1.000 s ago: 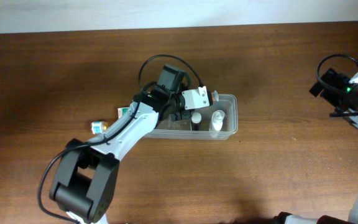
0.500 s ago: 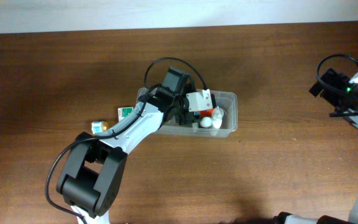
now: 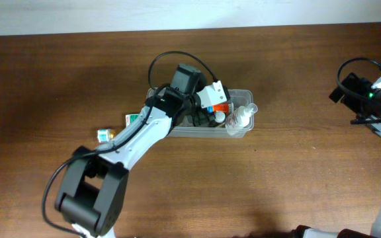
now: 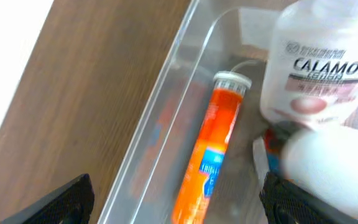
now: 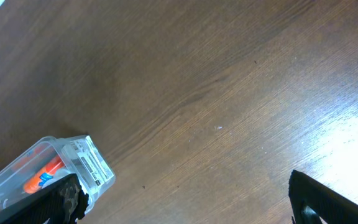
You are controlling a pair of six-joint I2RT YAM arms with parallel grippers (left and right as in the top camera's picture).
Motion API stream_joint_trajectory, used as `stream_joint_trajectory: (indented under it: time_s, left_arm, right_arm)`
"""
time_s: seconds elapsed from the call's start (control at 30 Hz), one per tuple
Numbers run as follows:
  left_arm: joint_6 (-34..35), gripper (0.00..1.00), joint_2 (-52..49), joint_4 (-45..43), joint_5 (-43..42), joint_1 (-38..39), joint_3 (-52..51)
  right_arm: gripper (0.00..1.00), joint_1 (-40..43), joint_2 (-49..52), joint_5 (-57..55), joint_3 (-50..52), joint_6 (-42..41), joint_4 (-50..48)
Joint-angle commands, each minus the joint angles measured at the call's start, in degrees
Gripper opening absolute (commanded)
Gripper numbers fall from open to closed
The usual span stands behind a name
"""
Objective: Pack container
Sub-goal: 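Carry the Redoxon tube with the left gripper and lay it in the container, then move the left gripper back and grasp the gold-lidded glass jar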
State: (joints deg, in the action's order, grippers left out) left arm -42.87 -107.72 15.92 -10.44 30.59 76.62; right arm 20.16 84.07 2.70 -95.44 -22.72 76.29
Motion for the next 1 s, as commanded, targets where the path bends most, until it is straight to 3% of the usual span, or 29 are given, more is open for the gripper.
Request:
stream_joint_trajectory:
  time_s: [0.0,0.03,0.4,0.53,0.57,0.6,0.77,0.97]
  left_arm:
    - [4.07,0.87,5.46,2.8,6.54,-1.33,1.53]
    - [5.18,0.92,6.01,3.93,7.04,-1.99,1.53]
    - [24.33,0.99,6.93,19.26,5.77,-16.74,1.49]
    - [33.57,0.89,6.8,24.48,5.79,-22.97,1.33]
    - [36.72,0.77,6.56,27.1,6.84,-25.33,1.27]
    - [38.97,0.75,6.43,28.59,8.68,-26.53,1.27]
    - [48.68,0.76,6.21,33.53,13.27,-32.41,1.05]
    - [49.55,0.81,6.14,35.52,13.29,-34.03,-1.4]
  right_arm:
    - [0.98,0.33,0.07,0.09,-0.24,-0.26,-0.13]
    - [0.98,0.33,0.07,0.09,-0.24,-0.26,-0.13]
    - [0.98,0.33,0.07,0.09,-0.24,-0.26,-0.13]
    - [0.98,0.33,0.07,0.09,-0.24,-0.26,-0.13]
    - [0.99,0.33,0.07,0.07,-0.24,-0.26,-0.13]
    - [0.98,0.33,0.07,0.09,-0.24,-0.26,-0.15]
    - [0.98,0.33,0.07,0.09,-0.24,-0.26,-0.15]
    - [0.98,0.33,0.07,0.09,-0.24,-0.26,-0.13]
